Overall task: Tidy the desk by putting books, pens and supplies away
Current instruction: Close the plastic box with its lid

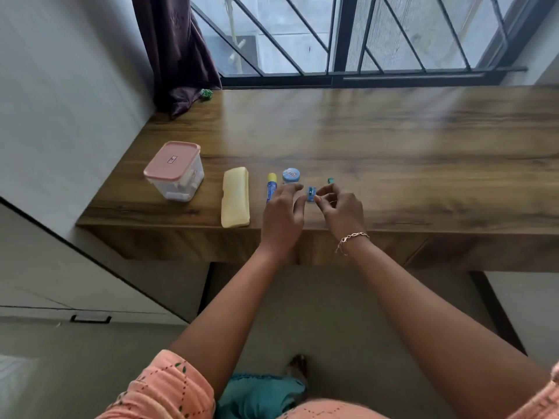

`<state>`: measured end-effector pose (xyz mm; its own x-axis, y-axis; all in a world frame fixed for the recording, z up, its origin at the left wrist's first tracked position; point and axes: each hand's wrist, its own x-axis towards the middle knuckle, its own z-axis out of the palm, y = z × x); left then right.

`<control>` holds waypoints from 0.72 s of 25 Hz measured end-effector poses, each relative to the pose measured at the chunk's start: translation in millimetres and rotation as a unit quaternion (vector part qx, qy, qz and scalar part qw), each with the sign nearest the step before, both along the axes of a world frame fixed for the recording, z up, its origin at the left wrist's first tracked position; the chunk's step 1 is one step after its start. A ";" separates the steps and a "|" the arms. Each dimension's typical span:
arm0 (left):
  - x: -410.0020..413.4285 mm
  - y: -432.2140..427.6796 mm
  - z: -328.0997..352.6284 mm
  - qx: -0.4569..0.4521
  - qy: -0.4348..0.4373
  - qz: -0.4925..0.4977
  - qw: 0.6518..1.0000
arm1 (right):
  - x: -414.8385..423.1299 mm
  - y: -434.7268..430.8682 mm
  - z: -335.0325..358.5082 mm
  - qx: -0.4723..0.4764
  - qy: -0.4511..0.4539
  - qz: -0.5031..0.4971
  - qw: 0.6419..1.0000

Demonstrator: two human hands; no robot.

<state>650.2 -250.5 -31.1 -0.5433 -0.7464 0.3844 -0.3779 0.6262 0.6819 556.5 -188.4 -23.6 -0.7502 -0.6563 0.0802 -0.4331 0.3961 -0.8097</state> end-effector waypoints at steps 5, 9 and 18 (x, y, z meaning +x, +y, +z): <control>22.8 14.6 -15.5 0.330 0.113 0.108 0.931 | 20.7 18.6 -22.6 -0.086 -0.175 -0.021 0.981; 39.2 9.7 -43.2 0.592 0.234 0.251 0.729 | 37.7 21.1 -59.1 -0.139 -0.494 -0.181 0.839; 66.7 -34.9 -114.7 0.721 0.287 0.340 0.531 | 61.0 -10.9 -129.7 -0.113 -0.656 -0.308 0.680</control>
